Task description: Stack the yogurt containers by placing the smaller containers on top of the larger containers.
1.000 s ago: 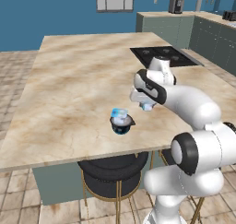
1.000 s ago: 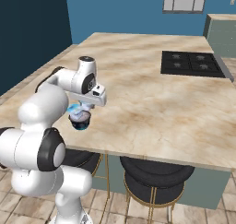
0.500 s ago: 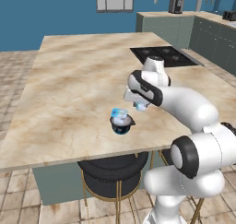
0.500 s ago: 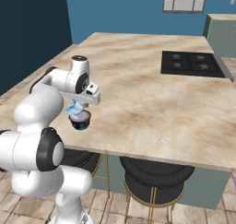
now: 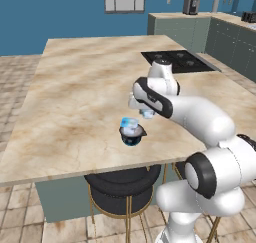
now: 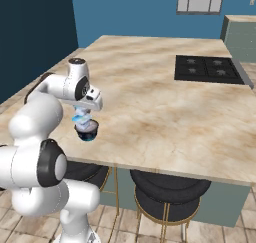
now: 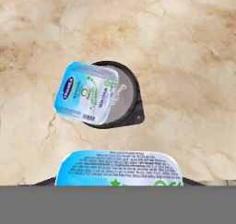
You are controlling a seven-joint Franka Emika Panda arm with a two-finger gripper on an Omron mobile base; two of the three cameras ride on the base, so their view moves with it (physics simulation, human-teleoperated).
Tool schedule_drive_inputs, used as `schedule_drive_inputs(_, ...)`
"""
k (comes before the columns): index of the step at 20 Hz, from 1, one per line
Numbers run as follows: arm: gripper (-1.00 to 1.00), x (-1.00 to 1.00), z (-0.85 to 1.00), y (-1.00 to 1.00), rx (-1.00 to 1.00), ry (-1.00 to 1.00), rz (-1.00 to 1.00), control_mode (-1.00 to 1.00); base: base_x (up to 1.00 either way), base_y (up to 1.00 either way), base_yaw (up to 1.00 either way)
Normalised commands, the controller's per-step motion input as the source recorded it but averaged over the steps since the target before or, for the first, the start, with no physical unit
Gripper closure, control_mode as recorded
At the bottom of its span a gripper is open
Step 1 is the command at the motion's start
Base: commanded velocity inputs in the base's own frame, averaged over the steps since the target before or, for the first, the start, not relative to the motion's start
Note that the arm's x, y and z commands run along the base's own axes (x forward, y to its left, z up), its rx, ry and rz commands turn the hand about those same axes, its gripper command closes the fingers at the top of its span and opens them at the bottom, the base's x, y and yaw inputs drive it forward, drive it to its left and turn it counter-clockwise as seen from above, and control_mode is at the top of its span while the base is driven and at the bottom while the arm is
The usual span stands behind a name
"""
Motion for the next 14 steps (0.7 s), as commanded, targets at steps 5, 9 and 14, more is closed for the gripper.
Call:
schedule_drive_inputs(5, 1.0, 0.0, 0.04, 0.26, -0.05, -0.03, 0.0, -1.0, 0.0, 0.0, 0.0)
schedule_drive_inputs(9, 1.0, 0.0, 0.0, 0.22, -0.02, -0.05, 0.0, -1.0, 0.0, 0.0, 0.0)
schedule_drive_inputs(14, 1.0, 0.02, 0.0, 0.1, 0.0, -0.01, 0.0, -1.0, 0.0, 0.0, 0.0)
